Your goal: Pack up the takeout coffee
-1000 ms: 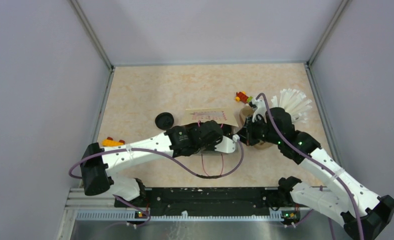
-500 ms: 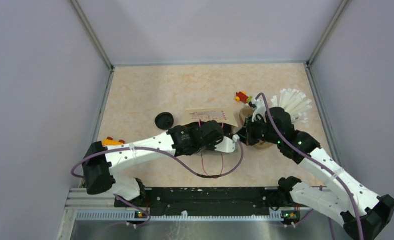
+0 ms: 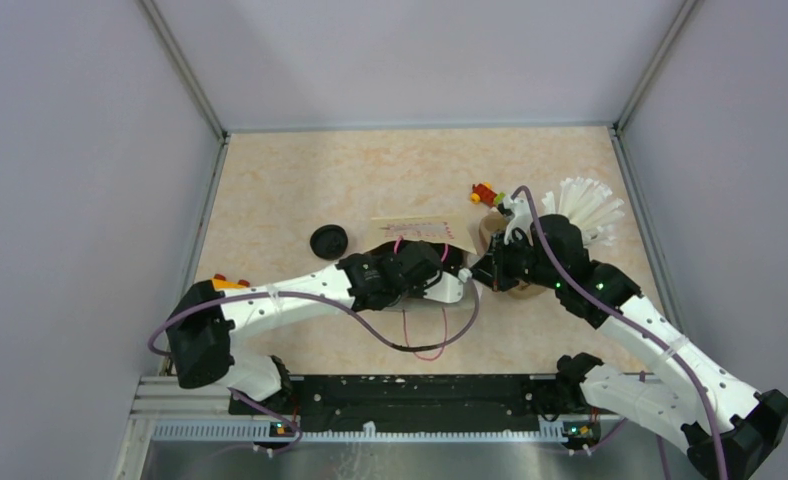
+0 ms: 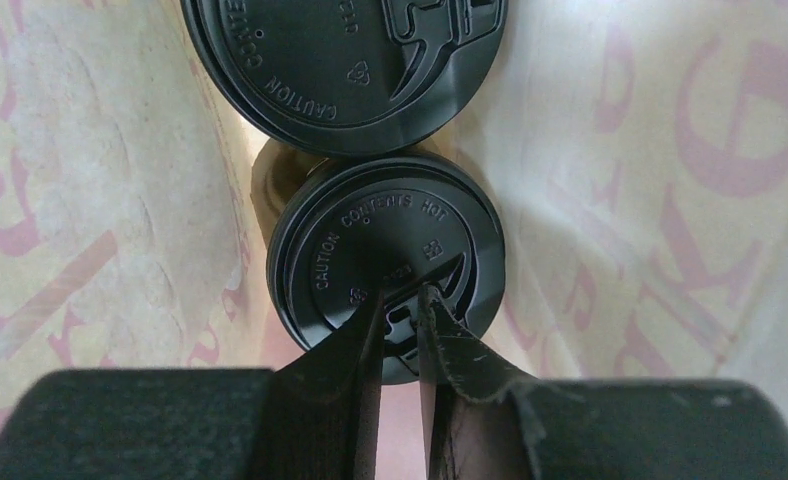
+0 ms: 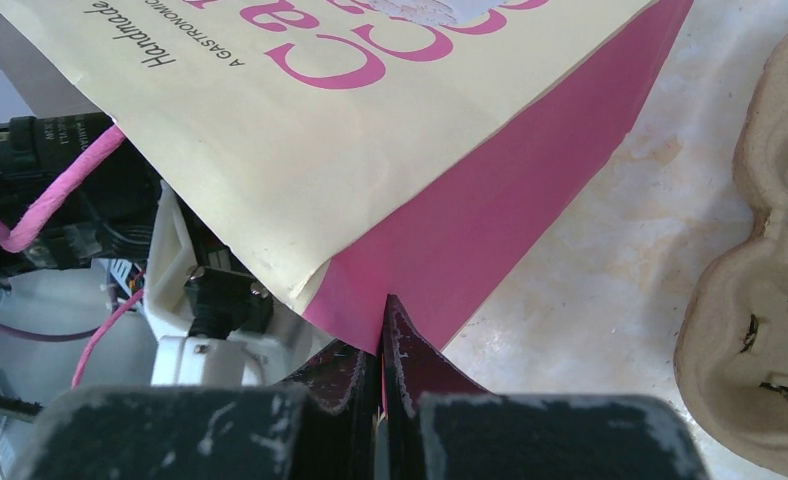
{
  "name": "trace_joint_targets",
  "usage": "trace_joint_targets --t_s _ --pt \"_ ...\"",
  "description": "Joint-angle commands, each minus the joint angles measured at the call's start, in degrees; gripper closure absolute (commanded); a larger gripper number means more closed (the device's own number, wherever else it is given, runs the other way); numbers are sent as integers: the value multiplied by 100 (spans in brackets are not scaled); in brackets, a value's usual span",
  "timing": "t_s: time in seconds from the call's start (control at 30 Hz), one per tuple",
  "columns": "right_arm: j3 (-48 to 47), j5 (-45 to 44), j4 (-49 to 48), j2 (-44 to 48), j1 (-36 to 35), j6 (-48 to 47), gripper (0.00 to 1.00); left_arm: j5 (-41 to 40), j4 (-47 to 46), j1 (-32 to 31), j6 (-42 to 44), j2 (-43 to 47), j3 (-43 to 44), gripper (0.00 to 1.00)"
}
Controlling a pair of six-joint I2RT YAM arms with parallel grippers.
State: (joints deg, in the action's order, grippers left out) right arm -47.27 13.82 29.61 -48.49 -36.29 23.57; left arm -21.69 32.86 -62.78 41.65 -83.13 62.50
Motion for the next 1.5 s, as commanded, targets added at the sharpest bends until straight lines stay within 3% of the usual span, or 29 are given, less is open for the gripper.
trace_joint_targets --t_s 0.0,1.0,1.2,1.47 --pt "-83 116 -90 1 44 -29 100 -160 -494 100 153 -110 -96 77" --pt "-134 121 -24 13 43 -47 100 -518 -819 320 425 -650 211 79" --pt "-101 94 -50 46 43 -1 100 -460 -592 238 439 -467 487 67" --pt "-128 86 -114 -61 43 -39 100 -230 -397 -5 181 53 550 63"
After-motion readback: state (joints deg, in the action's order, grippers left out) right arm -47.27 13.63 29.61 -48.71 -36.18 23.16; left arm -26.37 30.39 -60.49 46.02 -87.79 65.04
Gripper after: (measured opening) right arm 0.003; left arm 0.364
